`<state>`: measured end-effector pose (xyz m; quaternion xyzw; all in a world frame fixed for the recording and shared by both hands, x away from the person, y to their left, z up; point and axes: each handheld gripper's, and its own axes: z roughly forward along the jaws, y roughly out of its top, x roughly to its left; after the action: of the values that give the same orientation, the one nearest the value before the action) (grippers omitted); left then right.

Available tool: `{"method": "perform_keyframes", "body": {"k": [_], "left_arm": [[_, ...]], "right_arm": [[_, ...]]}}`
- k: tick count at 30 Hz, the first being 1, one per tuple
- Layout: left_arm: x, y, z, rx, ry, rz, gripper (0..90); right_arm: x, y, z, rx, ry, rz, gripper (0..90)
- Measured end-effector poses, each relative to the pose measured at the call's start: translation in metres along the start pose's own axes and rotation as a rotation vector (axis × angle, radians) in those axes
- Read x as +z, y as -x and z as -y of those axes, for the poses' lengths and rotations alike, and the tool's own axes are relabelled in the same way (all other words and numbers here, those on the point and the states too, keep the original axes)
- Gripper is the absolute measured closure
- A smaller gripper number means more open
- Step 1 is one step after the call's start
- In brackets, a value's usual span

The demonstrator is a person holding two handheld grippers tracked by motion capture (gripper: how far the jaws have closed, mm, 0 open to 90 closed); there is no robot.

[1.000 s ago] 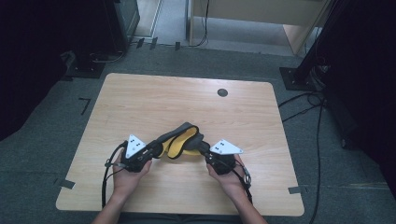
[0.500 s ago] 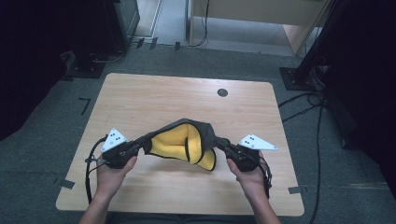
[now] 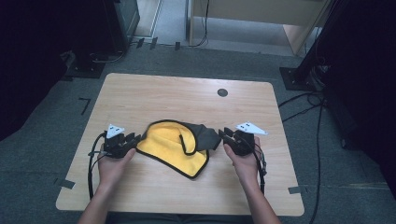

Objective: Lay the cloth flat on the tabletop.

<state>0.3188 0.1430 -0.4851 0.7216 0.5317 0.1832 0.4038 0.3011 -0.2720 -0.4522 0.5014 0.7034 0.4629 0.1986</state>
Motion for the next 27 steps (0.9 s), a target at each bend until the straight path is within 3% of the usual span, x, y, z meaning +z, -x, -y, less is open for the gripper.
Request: {"method": "perform_keyframes", "body": {"k": [2,3,4,5,6,7,10,11,13,14,15,17,19,20,21,22,23,24,25,27], "left_arm": [[0.0,-0.004,-0.001,-0.021,0.011,0.001,64.6],[0.001,-0.006,-0.001,-0.025,0.009,0.001,64.2],[0.003,-0.006,0.0,-0.017,-0.003,-0.007,64.2],[0.006,-0.005,0.001,-0.009,-0.015,-0.014,62.6],[0.008,-0.004,0.003,-0.002,-0.03,-0.014,62.6],[0.012,-0.002,0.005,0.015,-0.055,-0.031,61.0],[0.013,-0.002,0.006,0.022,-0.056,-0.05,60.1],[0.014,-0.002,0.007,0.023,-0.058,-0.059,59.4],[0.018,-0.002,0.01,0.03,-0.079,-0.083,58.0],[0.018,-0.002,0.01,0.03,-0.079,-0.083,57.5],[0.021,-0.002,0.013,0.038,-0.104,-0.099,57.2],[0.023,-0.002,0.014,0.04,-0.115,-0.108,56.9],[0.024,-0.001,0.014,0.054,-0.114,-0.129,56.5],[0.024,0.0,0.014,0.065,-0.114,-0.14,56.5],[0.025,0.002,0.014,0.082,-0.115,-0.154,56.0],[0.025,0.002,0.014,0.082,-0.115,-0.154,55.8],[0.024,0.004,0.014,0.079,-0.114,-0.168,56.0],[0.024,0.004,0.014,0.079,-0.114,-0.168,56.2],[0.023,0.006,0.015,0.073,-0.111,-0.164,56.1],[0.019,0.011,0.017,0.062,-0.091,-0.136,55.5]], "right_arm": [[0.001,-0.009,0.004,-0.049,-0.017,-0.067,66.2],[0.005,-0.021,0.008,-0.068,-0.039,-0.142,64.6],[0.005,-0.021,0.008,-0.068,-0.039,-0.142,64.6],[0.014,-0.032,0.012,-0.078,-0.069,-0.197,62.0],[0.014,-0.032,0.012,-0.078,-0.069,-0.197,62.0],[0.026,-0.043,0.017,-0.071,-0.1,-0.207,59.0],[0.036,-0.051,0.02,-0.074,-0.116,-0.192,58.5],[0.047,-0.055,0.022,-0.067,-0.122,-0.171,57.9],[0.056,-0.055,0.024,-0.041,-0.142,-0.127,56.3],[0.056,-0.055,0.024,-0.041,-0.142,-0.127,56.3],[0.066,-0.053,0.027,-0.02,-0.171,-0.09,54.9],[0.069,-0.053,0.028,-0.026,-0.177,-0.081,54.8],[0.076,-0.055,0.033,-0.071,-0.197,-0.062,62.4],[0.076,-0.055,0.033,-0.071,-0.197,-0.062,62.4],[0.077,-0.057,0.033,-0.108,-0.198,-0.064,70.8],[0.077,-0.057,0.033,-0.108,-0.198,-0.064,70.8],[0.077,-0.053,0.034,-0.111,-0.211,-0.082,79.7],[0.077,-0.053,0.034,-0.111,-0.211,-0.082,79.7],[0.076,-0.051,0.036,-0.104,-0.209,-0.093,85.0],[0.074,-0.051,0.038,-0.103,-0.209,-0.094,86.3]]}}
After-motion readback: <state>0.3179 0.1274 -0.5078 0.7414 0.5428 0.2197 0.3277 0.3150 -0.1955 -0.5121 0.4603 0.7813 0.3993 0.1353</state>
